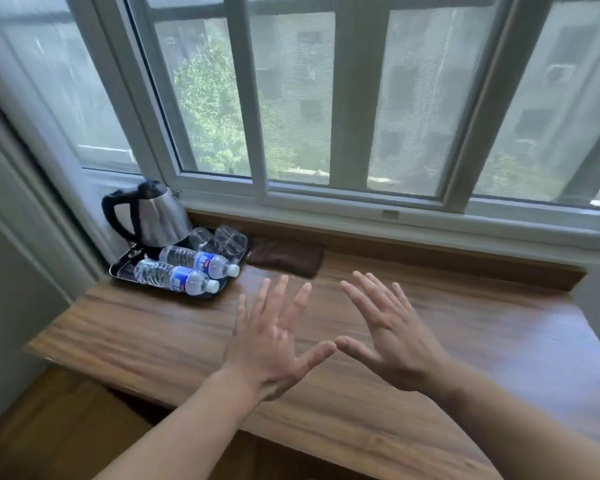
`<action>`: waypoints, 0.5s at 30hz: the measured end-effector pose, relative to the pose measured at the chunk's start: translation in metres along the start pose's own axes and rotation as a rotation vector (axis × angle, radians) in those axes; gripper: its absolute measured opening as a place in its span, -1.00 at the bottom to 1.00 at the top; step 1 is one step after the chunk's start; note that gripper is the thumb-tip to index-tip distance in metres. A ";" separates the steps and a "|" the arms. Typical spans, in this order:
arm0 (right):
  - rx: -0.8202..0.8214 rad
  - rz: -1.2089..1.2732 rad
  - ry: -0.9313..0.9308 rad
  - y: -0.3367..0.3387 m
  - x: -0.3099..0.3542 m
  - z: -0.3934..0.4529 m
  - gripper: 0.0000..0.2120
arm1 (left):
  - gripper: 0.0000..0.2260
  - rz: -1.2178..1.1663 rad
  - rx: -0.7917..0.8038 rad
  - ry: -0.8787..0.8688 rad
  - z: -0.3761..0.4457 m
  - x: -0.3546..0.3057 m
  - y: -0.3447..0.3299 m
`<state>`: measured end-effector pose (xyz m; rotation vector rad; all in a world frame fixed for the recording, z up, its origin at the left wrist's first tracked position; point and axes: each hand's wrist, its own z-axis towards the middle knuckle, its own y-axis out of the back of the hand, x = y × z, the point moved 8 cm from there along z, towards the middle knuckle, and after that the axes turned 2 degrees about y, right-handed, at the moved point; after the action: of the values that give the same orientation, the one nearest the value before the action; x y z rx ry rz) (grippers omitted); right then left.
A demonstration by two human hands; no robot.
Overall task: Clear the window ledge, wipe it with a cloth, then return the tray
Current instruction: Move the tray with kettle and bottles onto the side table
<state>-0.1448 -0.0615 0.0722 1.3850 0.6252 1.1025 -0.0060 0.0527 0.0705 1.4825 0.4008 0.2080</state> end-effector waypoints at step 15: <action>0.069 0.150 0.077 -0.083 0.027 0.178 -0.07 | -0.03 0.008 0.029 0.150 0.091 0.161 -0.015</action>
<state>0.0435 -0.1046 0.0254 1.4734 0.6272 1.2686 0.1750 0.0278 0.0374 1.5017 0.5205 0.3223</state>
